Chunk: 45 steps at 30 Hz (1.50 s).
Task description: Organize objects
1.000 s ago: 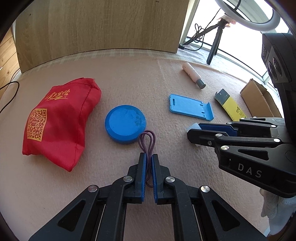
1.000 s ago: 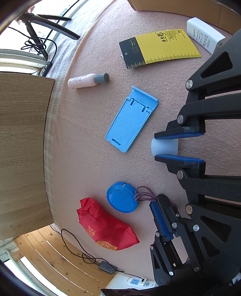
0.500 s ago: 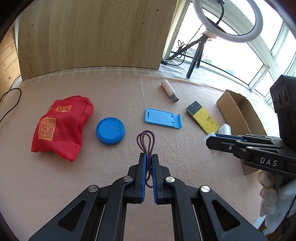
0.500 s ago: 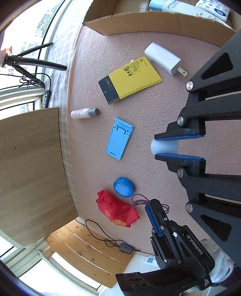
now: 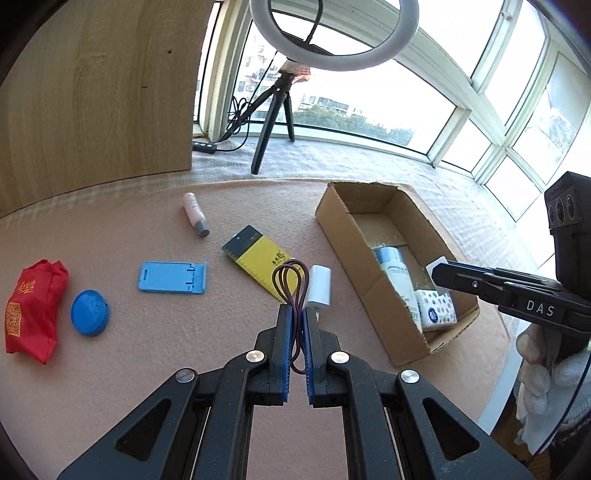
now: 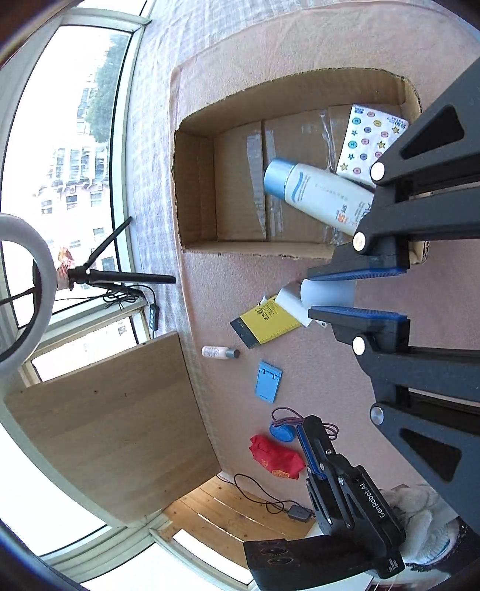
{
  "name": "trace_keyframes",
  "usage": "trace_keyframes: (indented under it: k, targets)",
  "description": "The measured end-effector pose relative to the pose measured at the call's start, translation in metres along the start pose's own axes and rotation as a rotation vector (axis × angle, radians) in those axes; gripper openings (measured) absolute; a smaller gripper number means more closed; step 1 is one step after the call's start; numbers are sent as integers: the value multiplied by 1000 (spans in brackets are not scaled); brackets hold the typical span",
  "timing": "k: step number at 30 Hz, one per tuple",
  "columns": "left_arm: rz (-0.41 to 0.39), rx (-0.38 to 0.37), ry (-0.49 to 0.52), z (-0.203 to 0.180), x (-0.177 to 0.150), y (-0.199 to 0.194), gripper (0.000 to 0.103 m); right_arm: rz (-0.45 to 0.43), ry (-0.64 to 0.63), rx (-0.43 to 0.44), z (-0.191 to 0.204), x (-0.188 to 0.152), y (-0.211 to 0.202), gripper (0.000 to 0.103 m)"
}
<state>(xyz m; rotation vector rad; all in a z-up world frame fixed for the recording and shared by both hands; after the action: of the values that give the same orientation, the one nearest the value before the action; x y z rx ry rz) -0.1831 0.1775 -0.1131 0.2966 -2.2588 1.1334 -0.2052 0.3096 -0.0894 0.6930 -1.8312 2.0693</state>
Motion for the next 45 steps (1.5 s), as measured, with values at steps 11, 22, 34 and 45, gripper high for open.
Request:
trace_keyframes:
  k: [11, 22, 34, 45]
  targets:
    - [84, -138, 112, -106, 10, 80, 6, 21, 119, -50, -84, -12, 0, 12]
    - [130, -136, 151, -128, 7, 111, 43, -12, 143, -64, -110, -5, -7, 39]
    - [114, -81, 97, -87, 6, 83, 44, 15, 154, -11, -88, -10, -5, 42]
    - [43, 101, -63, 39, 19, 9, 44, 13, 77, 62, -17, -11, -14, 42]
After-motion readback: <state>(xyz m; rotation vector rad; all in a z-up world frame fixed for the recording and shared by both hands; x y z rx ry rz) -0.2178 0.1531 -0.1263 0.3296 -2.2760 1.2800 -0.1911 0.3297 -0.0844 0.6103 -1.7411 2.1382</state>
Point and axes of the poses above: each gripper's, at about its wrist camera, not at the fingertips, and y roughly the way its jaws point, z to its left, x to its top, the point moved 7 cm from there along y, roughly the way its jaws point, and after that the axes turned 14 degrees about -x, right-handed, at the moved point
